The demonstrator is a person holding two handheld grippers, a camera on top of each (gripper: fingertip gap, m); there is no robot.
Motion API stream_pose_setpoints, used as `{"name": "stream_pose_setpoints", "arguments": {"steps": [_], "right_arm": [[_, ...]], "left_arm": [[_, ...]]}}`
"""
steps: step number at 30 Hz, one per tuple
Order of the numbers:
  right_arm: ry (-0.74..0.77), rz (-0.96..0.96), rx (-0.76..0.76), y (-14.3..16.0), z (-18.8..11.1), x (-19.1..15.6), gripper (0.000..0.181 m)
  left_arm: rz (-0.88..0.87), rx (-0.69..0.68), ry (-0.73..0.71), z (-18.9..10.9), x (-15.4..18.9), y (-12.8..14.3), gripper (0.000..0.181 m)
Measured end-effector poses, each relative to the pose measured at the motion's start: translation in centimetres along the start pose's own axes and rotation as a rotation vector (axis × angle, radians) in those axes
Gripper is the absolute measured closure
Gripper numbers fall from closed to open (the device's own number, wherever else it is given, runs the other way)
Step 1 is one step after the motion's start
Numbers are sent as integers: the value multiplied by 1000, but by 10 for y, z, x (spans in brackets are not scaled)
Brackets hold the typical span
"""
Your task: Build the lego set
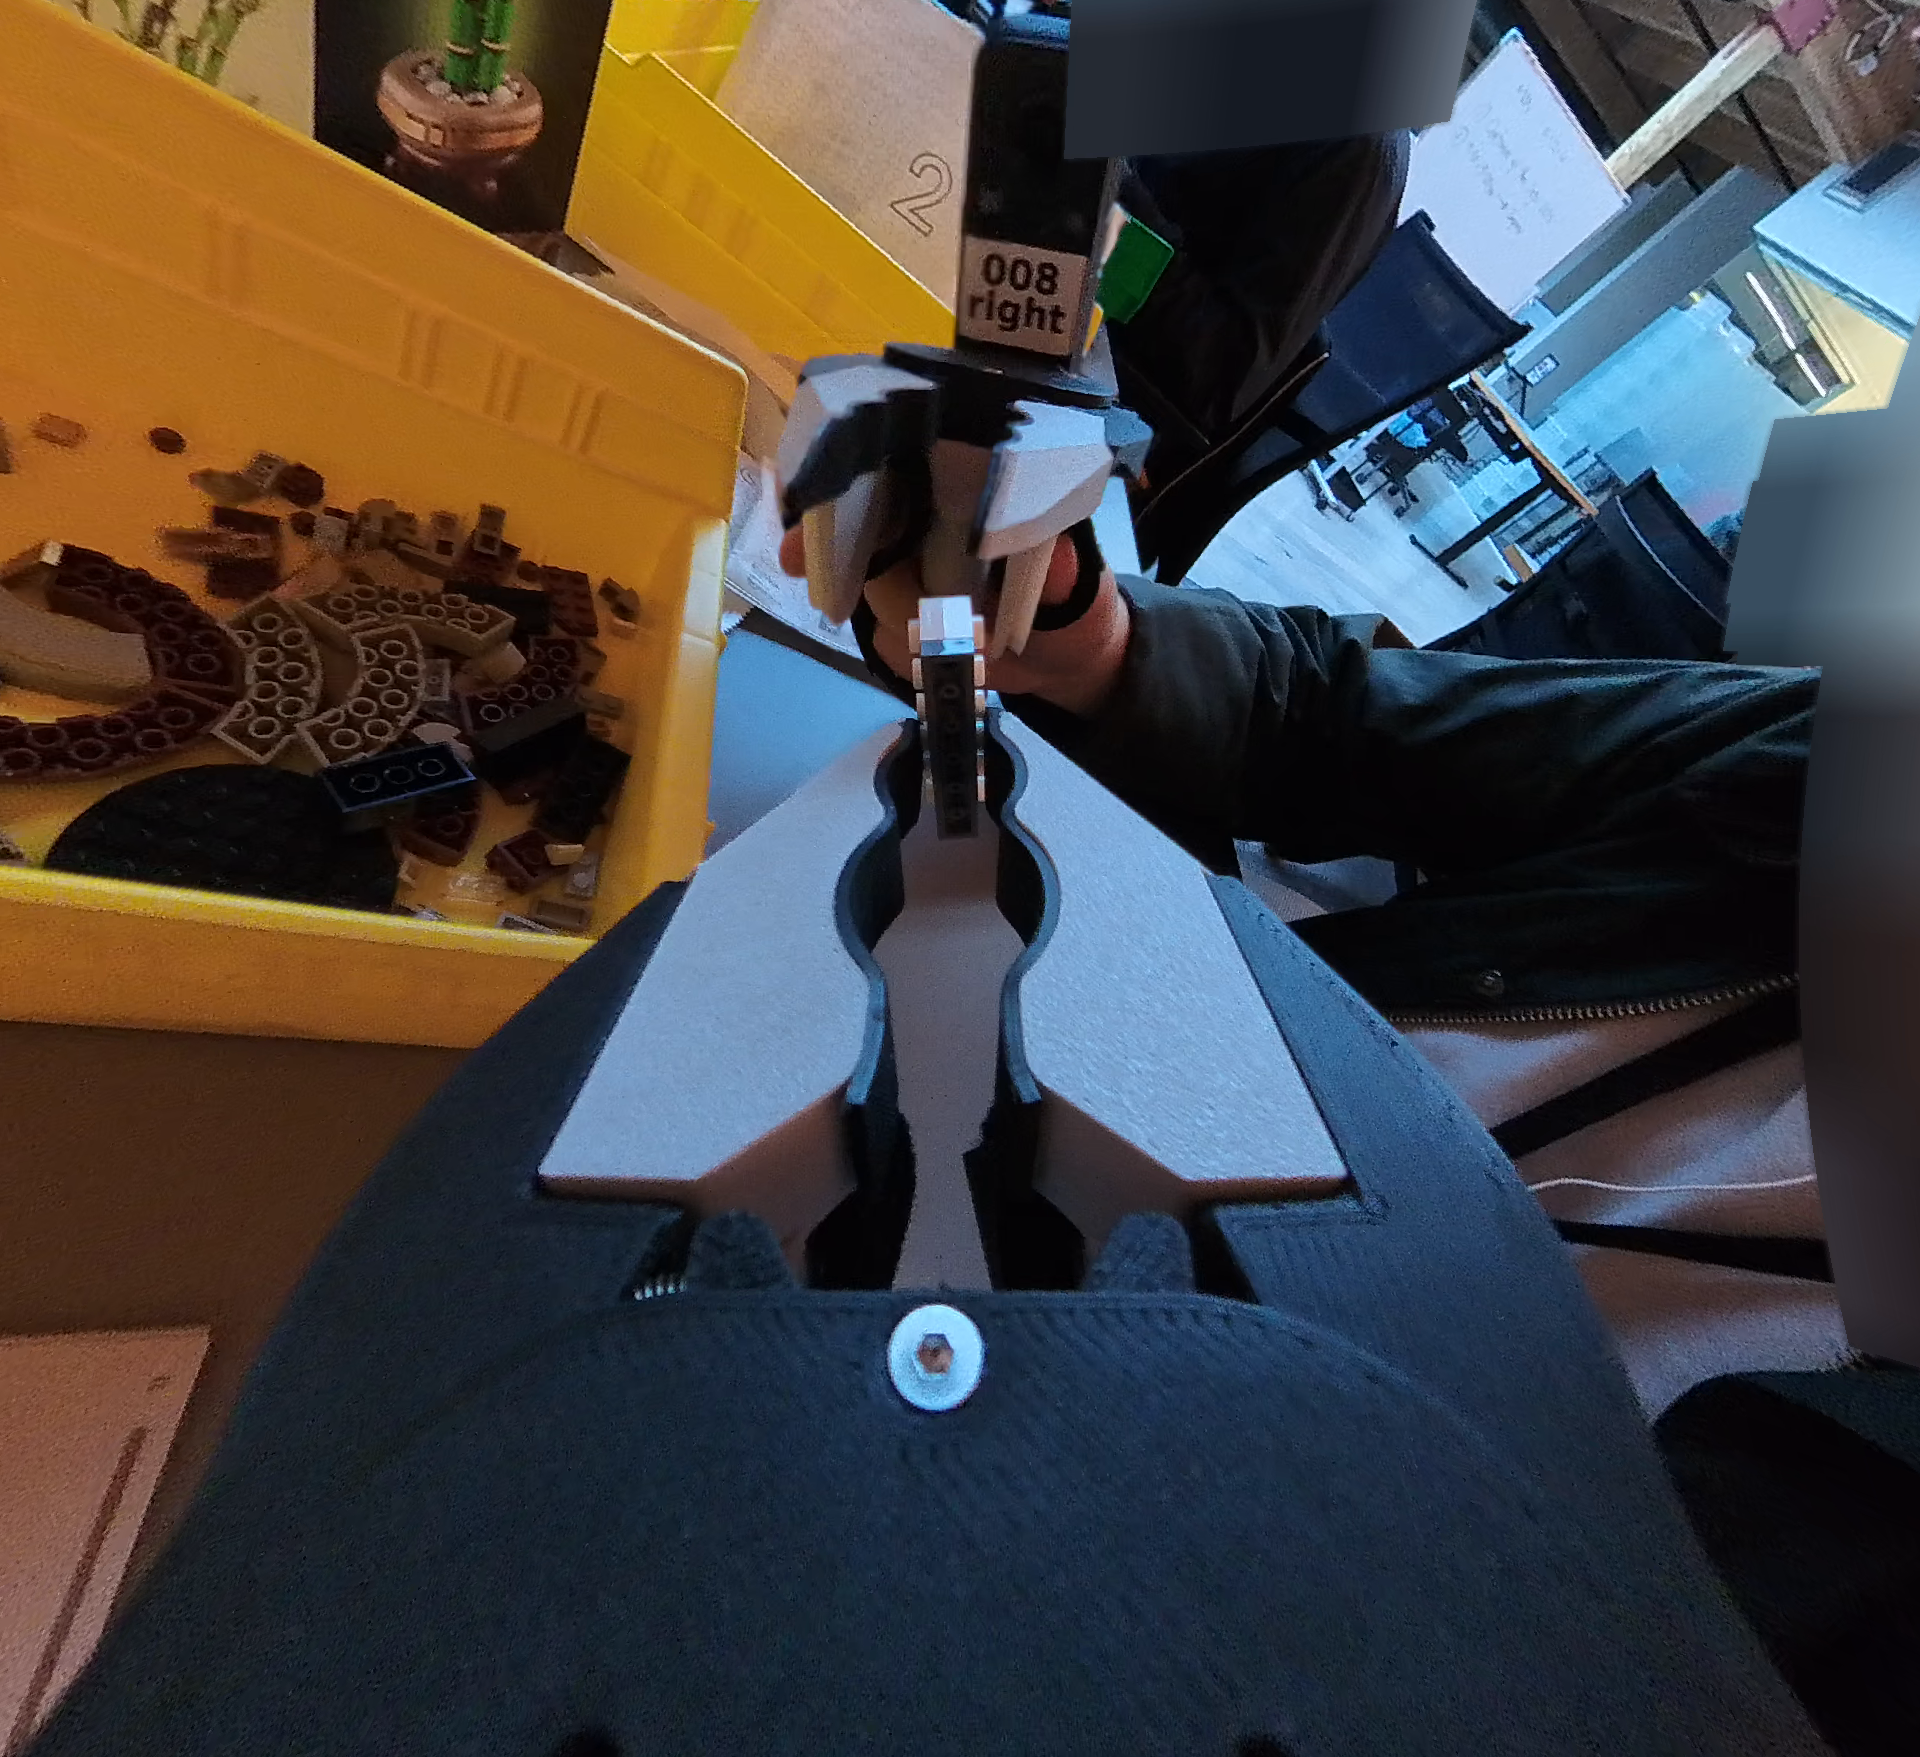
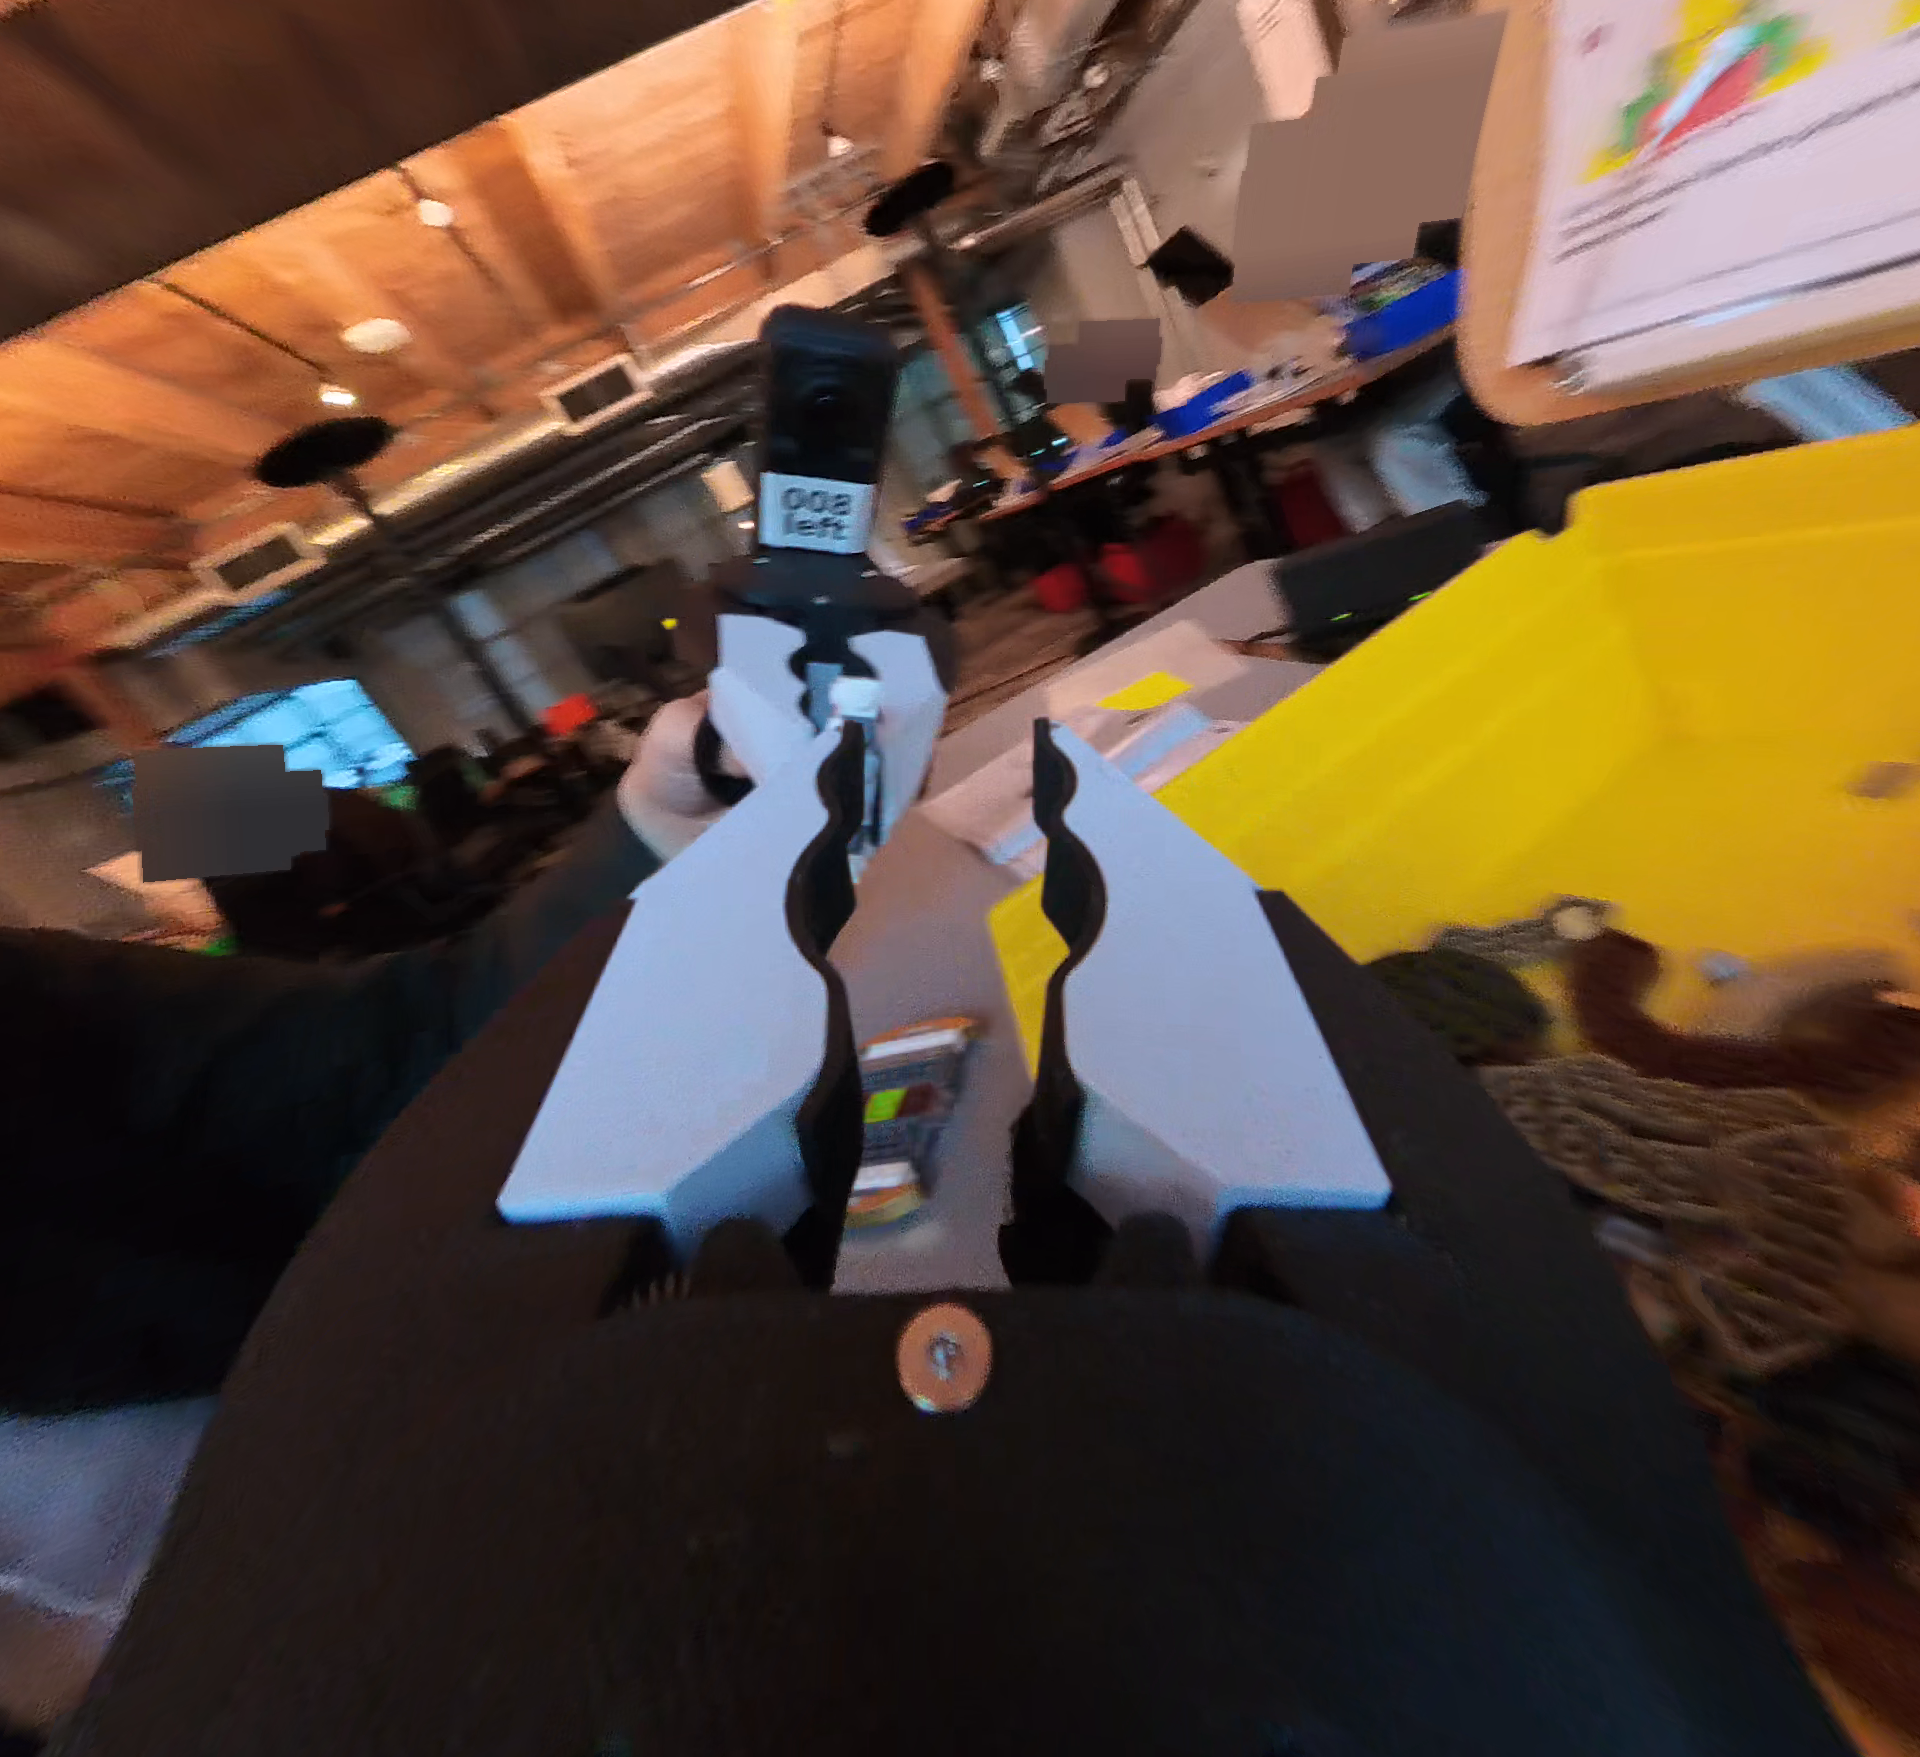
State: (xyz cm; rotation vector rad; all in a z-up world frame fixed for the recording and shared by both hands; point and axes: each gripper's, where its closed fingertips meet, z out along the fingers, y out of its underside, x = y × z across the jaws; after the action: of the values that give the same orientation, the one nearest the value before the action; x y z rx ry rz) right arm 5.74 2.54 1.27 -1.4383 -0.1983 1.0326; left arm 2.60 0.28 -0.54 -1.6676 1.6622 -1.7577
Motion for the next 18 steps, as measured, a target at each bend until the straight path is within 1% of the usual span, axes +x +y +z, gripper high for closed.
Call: {"name": "stream_pose_setpoints", "arguments": {"steps": [2,5,6,9,11,14,18], "right_arm": [[-44,68,-30,9,5,-4,151],[-179,169,-69,17,9,-20,158],[-209,189,-89,21,10,-24,158],[-226,165,-141,30,11,-28,166],[-244,165,-141,29,11,-32,176],[-268,198,-151,28,9,-34,177],[-356,282,-156,24,6,-46,176]], "left_arm": [[9,-21,4,3,2,3,171],[15,-35,13,6,4,5,171],[12,-30,22,7,6,5,171],[4,-30,30,6,6,4,171],[3,-37,42,7,9,5,171],[11,-31,63,7,13,4,171],[27,-27,129,7,26,3,172]]}}
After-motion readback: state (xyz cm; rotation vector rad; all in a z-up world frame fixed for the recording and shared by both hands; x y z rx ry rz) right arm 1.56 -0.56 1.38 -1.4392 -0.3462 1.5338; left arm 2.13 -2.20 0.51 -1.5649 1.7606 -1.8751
